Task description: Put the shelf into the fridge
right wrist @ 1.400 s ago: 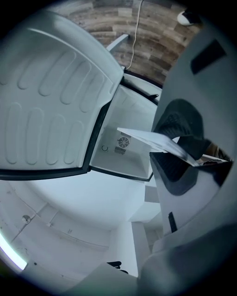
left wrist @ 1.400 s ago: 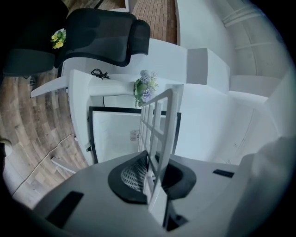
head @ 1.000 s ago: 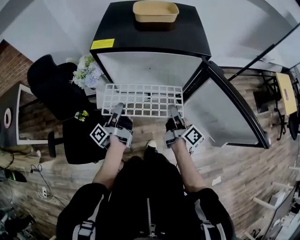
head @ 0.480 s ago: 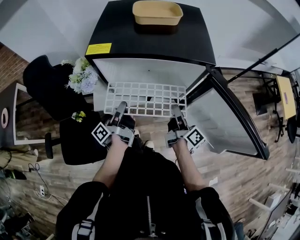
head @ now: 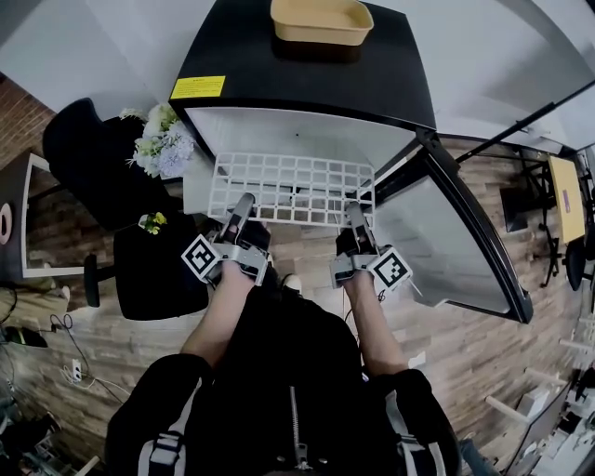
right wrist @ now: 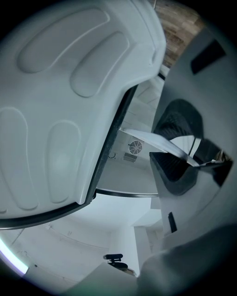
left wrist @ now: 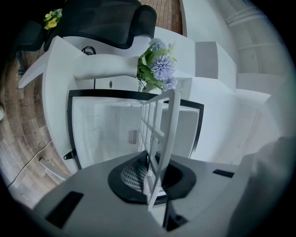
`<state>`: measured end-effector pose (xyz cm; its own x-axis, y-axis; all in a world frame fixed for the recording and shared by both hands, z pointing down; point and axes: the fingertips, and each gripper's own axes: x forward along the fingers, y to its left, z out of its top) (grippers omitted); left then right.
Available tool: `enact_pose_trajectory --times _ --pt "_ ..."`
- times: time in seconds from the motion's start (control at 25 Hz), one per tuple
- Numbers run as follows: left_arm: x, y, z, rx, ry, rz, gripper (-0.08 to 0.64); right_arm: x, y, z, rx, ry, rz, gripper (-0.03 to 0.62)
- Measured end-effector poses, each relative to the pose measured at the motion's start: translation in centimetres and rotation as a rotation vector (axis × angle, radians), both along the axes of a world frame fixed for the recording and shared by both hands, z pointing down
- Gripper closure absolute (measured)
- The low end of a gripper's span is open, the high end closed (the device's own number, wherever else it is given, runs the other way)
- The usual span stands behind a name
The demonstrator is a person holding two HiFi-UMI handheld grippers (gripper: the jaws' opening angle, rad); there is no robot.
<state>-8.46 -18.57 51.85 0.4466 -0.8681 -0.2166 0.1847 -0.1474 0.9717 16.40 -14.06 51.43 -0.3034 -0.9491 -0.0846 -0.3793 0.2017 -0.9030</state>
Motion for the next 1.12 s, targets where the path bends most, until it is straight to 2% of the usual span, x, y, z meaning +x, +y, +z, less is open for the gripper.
enact_pose_trajectory --times 1.12 --pt "-0.1 -2.9 0.3 -0.021 0.004 -0.02 0.52 0.1 -2.6 0.0 -0.004 -0.039 0.003 0.518"
